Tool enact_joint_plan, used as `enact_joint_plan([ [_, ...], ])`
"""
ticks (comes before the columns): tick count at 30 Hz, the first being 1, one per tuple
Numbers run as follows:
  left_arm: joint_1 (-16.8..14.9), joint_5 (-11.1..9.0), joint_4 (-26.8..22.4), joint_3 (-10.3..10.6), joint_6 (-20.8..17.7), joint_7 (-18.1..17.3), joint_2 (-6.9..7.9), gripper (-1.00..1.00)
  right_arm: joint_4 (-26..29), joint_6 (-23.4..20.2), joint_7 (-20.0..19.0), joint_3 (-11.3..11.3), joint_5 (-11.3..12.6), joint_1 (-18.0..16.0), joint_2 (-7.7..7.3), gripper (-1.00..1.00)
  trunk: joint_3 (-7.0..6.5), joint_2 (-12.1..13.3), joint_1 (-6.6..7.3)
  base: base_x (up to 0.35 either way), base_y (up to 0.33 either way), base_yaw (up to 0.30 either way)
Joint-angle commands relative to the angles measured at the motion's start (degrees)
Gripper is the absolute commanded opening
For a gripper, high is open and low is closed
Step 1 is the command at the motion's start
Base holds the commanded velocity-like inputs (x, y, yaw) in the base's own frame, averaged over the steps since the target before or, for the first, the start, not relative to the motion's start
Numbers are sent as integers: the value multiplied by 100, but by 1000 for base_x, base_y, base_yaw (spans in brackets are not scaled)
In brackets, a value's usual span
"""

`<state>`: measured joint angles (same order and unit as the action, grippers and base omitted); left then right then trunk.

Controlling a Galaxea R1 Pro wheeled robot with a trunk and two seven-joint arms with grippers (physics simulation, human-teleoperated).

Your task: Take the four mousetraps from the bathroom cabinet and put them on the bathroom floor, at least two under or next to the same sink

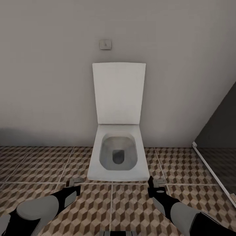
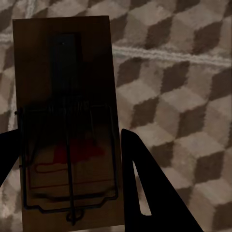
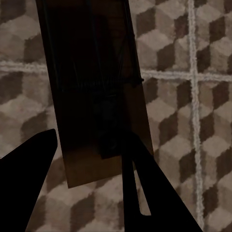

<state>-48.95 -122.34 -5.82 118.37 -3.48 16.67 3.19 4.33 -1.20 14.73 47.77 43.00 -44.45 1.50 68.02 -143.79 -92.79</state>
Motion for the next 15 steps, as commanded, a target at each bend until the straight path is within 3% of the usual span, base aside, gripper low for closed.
enact_joint_plan([
  [1,-5,19,-28,30,-13,31,9,-100,7,-12,30,48,41,-2,-1,-100,5,-2,1,0,0,0],
  [6,-1,37,-54,51,-24,21,-6,-100,7,-12,30,52,41,-2,-1,-100,5,-2,1,72,-61,0],
  [15,0,44,-56,55,-30,12,4,-100,3,12,38,50,41,-2,-1,-100,5,-2,1,263,-174,0],
])
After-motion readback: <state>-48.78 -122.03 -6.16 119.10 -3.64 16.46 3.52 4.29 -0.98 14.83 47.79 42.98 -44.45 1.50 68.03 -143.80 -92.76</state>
